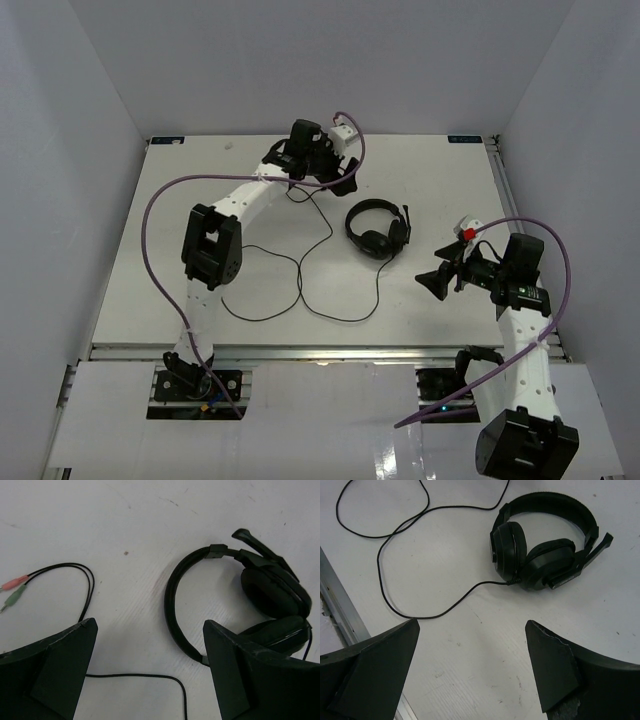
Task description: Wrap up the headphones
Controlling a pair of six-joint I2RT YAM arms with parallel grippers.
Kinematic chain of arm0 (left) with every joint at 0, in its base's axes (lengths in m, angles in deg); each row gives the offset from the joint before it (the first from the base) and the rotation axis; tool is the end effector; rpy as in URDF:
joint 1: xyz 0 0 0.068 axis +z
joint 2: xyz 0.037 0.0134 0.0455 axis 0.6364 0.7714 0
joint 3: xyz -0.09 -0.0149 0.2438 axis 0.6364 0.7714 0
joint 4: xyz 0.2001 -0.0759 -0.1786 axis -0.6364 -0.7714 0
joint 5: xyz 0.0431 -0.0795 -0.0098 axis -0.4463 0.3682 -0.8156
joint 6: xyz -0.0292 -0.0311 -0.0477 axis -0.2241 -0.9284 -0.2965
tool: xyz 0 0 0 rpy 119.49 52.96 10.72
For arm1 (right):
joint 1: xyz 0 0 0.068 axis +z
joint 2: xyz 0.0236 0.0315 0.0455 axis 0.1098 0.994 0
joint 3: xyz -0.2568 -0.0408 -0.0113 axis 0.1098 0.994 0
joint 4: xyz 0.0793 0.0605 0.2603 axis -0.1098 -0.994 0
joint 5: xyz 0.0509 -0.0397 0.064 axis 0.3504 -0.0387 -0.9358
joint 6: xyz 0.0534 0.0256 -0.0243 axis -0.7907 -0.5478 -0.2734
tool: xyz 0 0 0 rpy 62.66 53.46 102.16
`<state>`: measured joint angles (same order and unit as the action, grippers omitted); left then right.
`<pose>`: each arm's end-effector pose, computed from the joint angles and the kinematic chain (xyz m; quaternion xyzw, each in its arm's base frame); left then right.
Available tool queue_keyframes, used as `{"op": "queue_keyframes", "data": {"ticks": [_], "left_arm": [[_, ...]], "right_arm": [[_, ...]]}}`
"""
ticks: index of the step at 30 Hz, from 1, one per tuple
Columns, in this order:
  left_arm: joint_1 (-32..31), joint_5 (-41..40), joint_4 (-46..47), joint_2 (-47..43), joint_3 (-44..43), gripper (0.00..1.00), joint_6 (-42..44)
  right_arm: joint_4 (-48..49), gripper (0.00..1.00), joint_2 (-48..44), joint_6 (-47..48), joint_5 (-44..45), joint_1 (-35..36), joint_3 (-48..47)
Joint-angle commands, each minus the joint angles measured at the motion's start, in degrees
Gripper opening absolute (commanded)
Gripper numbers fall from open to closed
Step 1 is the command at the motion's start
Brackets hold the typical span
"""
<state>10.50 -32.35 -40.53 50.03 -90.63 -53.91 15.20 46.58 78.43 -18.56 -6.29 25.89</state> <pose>0.4570 -0.2791 0.2440 0.3941 0.7762 -0.2744 0.4086 0.1947 -0.0004 0.2375 -0.3436 0.7357 0.2511 0.5268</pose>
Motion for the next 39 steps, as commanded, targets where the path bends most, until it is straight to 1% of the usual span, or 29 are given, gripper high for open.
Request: {"op": "queue_keyframes", "data": {"ticks": [1,3,6,10,14,16,18,20,21,28,31,34,37,39], "left_arm": [[-3.18,4.74,-3.59,6.79,-7.74,0.95,8.95],[-4.32,4.23,-3.34,10.21,-10.08,0.93,10.19],[-5.63,2.75,-2.29,12.87,-12.17,0.89,10.58],[-7.16,-1.17,-0.12,14.99,-12.56,0.87,12.06],[-8.11,-4.84,1.11,16.66,-12.65,0.82,14.18],[-8.33,-6.22,1.09,17.30,-12.57,0.79,14.99],[-8.59,-7.74,1.00,17.83,-11.86,0.73,16.14],[-8.73,-8.61,1.00,18.04,-11.12,0.62,16.83],[-8.87,-8.86,1.00,18.14,-10.67,0.59,17.08],[-8.99,-9.50,1.04,18.58,-8.95,0.53,17.51],[-9.06,-8.52,0.98,18.19,-7.91,0.43,17.01],[-9.12,-8.03,0.79,17.59,-6.82,0.37,16.73],[-9.21,-7.65,0.55,15.95,-5.01,0.22,15.79],[-9.18,-7.60,0.50,14.32,-3.95,0.08,14.64]], "right_arm": [[-0.35,0.93,-2.21,2.93,-5.95,-0.96,-0.12],[-0.35,0.93,-2.21,2.75,-6.55,-1.25,-0.01],[-0.35,0.93,-1.64,2.67,-7.27,-2.07,-0.10],[-0.35,0.93,-1.62,2.35,-8.32,-3.40,-0.03],[-0.35,0.93,-2.12,2.12,-9.33,-4.64,0.10],[-0.35,0.93,-2.34,2.05,-9.53,-5.15,0.17],[-0.35,0.93,-2.43,1.96,-10.14,-5.68,0.25],[-0.35,0.93,-2.44,1.86,-10.33,-6.00,0.25],[-0.35,0.93,-2.49,1.81,-10.38,-6.20,0.25],[-0.44,0.93,-3.09,1.16,-12.35,-7.53,0.48],[-0.55,0.93,-3.88,0.89,-13.61,-8.08,0.65],[-0.70,0.93,-4.82,0.82,-14.47,-8.14,0.89],[-0.71,0.93,-5.42,0.82,-14.55,-8.14,1.04],[-0.71,0.93,-5.31,0.85,-14.63,-8.14,1.02]]}}
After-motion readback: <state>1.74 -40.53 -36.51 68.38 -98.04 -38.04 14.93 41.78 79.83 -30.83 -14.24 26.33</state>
